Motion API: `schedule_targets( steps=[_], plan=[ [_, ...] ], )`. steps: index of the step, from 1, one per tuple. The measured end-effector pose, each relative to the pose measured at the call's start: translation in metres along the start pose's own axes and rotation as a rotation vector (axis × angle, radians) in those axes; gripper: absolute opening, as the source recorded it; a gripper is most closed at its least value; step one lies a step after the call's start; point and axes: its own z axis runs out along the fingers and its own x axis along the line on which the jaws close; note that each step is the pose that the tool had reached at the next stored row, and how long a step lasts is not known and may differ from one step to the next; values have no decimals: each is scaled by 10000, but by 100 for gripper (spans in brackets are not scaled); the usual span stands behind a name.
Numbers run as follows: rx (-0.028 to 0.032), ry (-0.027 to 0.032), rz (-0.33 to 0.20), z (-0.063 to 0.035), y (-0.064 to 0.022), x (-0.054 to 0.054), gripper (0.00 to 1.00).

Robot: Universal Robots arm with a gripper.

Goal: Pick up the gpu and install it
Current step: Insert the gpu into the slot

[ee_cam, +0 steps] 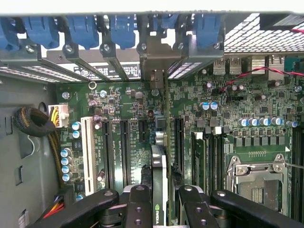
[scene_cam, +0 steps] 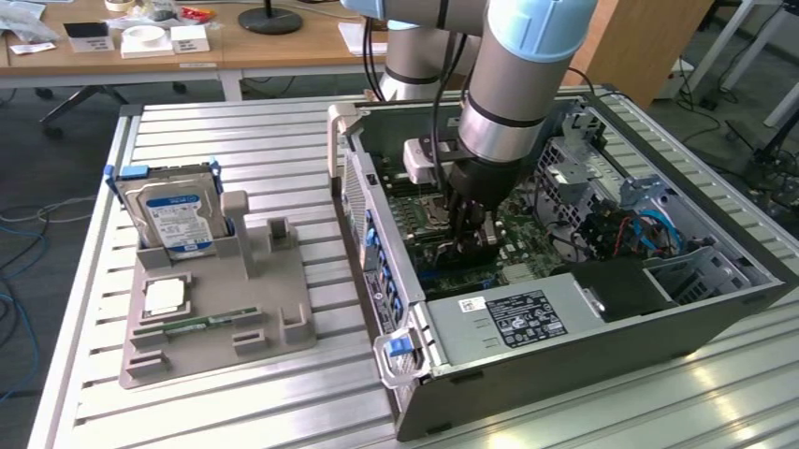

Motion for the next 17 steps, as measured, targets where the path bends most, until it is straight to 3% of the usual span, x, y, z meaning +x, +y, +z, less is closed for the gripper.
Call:
schedule_targets(
  steps=[8,13,14,17],
  plan=[
    [-4,-3,2,0,1,0,27],
    [-1,0,1,0,0,0,40],
    [-1,1,1,0,0,0,46],
    [-3,6,1,-9,1,0,46]
  ],
)
